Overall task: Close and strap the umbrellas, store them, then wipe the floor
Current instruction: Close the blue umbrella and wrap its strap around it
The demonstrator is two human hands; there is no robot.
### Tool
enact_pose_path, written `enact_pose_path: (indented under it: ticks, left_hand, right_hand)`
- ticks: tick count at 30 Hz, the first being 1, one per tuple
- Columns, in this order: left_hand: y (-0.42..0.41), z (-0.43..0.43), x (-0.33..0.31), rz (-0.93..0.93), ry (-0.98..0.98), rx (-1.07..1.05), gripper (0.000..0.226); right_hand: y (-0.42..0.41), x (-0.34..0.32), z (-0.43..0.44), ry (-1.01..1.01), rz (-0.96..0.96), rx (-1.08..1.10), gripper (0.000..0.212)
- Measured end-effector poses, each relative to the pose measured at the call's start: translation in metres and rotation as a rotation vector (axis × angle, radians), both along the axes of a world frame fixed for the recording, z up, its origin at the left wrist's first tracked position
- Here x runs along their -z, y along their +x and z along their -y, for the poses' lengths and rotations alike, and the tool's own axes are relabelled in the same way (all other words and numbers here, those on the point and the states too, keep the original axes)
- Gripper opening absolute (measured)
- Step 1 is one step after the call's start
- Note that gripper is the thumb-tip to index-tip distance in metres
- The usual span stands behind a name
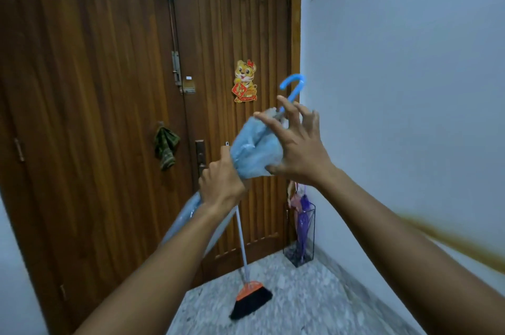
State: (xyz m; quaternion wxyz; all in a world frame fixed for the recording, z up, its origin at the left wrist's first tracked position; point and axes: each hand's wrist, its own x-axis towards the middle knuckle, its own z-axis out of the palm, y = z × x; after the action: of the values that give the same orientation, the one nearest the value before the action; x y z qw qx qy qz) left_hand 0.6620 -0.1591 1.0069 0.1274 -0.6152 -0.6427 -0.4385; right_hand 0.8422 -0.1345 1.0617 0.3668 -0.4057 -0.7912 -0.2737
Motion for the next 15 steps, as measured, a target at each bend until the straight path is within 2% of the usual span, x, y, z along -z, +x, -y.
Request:
enact_pose_path:
  ticks: [1,3,5,7,9,13,15]
  left_hand:
    - [-0.001,0.000,0.002,0.109,-0.009,0.026,0.049]
    - [0.001,0.001,0.003,0.260,-0.012,0.069,0.054]
    - [0.005,0.001,0.002,0.322,-0.015,0.088,0.056]
    - [0.009,0.001,0.003,0.315,-0.024,0.085,0.056]
    - [0.011,-0.001,0.004,0.290,-0.030,0.060,0.055]
    - [0.011,-0.008,0.011,0.265,-0.024,0.001,0.055]
    - [0.012,-0.009,0.011,0.257,-0.019,-0.040,0.054]
  right_hand:
    - [0.000,0.009,0.002,-0.059,-0.194,-0.163,0.096]
    - [-0.006,0.022,0.005,-0.224,-0.564,-0.431,0.073]
    - [-0.014,0.026,0.006,-0.365,-0.791,-0.505,0.044]
    - [-0.017,0.023,0.006,-0.408,-0.845,-0.493,0.024]
    - [-0.019,0.019,0.006,-0.388,-0.818,-0.477,0.031]
    - [-0.023,0.008,0.012,-0.212,-0.732,-0.298,0.052]
    - [-0.026,0.004,0.017,-0.219,-0.695,-0.321,0.054]
